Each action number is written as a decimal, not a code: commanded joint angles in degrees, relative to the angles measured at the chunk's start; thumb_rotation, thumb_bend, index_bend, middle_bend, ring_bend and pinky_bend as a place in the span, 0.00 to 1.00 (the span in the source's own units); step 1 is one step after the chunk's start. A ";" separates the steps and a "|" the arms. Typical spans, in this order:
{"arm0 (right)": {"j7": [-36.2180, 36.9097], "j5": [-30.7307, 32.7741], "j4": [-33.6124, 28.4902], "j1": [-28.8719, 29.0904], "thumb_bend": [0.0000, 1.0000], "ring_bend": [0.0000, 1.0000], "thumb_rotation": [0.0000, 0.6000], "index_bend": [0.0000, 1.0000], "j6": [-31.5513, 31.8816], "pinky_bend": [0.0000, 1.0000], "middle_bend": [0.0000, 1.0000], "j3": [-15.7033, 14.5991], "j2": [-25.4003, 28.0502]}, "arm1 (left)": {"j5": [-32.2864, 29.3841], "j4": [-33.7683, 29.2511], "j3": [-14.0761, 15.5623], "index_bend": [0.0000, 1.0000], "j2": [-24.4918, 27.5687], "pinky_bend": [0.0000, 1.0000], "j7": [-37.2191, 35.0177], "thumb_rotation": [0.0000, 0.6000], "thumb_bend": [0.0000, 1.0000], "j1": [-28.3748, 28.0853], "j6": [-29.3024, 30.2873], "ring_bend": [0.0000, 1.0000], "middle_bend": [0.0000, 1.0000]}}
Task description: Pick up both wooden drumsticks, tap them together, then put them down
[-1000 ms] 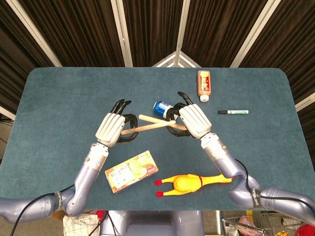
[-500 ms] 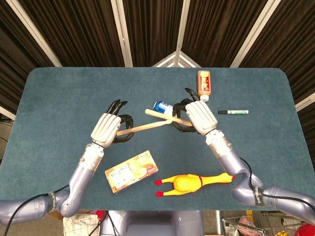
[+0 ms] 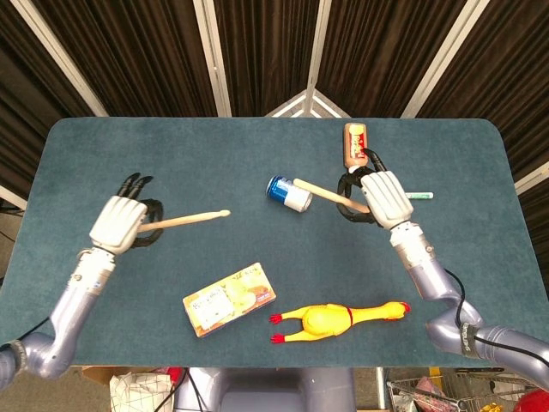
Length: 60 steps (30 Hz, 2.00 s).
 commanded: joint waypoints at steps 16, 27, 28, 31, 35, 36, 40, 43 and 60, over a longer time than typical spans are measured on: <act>2.31 -1.75 2.62 -1.37 0.50 0.40 1.00 0.68 0.77 0.02 0.67 -1.90 -2.61 | 5.78 31.25 5.29 0.65 -13.02 0.00 -6.44 1.00 0.48 -0.61 -6.50 0.10 0.59; 3.18 -1.56 3.04 -2.25 0.50 0.40 1.00 0.68 1.14 0.03 0.67 -1.88 -2.67 | 9.87 37.90 6.68 0.65 -17.99 0.00 -5.07 1.00 0.48 -1.92 -6.50 0.10 0.59; 3.30 -1.63 3.07 -2.33 0.50 0.40 1.00 0.68 1.20 0.03 0.67 -1.89 -2.56 | 9.74 38.08 6.60 0.65 -18.21 0.00 -4.75 1.00 0.48 -1.96 -6.77 0.10 0.59; 3.84 -1.58 3.37 -2.33 0.50 0.40 1.00 0.68 1.03 0.03 0.67 -1.67 -2.25 | 9.10 38.40 6.11 0.65 -18.91 0.00 -3.82 1.00 0.48 -2.04 -7.42 0.10 0.59; 4.80 -1.51 3.96 -2.37 0.50 0.40 1.00 0.68 0.65 0.03 0.67 -1.57 -2.02 | 7.94 38.25 5.25 0.63 -19.90 0.00 -2.30 1.00 0.48 -2.26 -8.54 0.08 0.57; 4.94 -1.56 4.15 -2.39 0.50 0.40 1.00 0.68 0.59 0.03 0.67 -1.61 -1.99 | 7.65 38.11 5.05 0.62 -20.12 0.00 -1.79 1.00 0.48 -2.33 -8.80 0.08 0.57; 4.79 -1.86 3.81 -2.98 0.50 0.40 1.00 0.68 0.96 0.03 0.67 -2.12 -1.79 | 6.25 37.03 4.41 0.57 -20.47 0.00 -0.20 1.00 0.48 -2.47 -10.33 0.05 0.53; 5.10 -1.74 4.16 -3.22 0.50 0.40 1.00 0.68 0.92 0.03 0.67 -2.18 -1.78 | 4.93 35.85 3.89 0.54 -20.34 0.00 1.92 1.00 0.48 -2.59 -11.61 0.03 0.50; 6.02 -2.21 4.55 -3.75 0.50 0.40 1.00 0.69 1.37 0.03 0.67 -1.97 -1.31 | -3.69 26.94 0.89 0.50 -16.76 0.00 11.02 1.00 0.47 -1.27 -13.76 0.04 0.55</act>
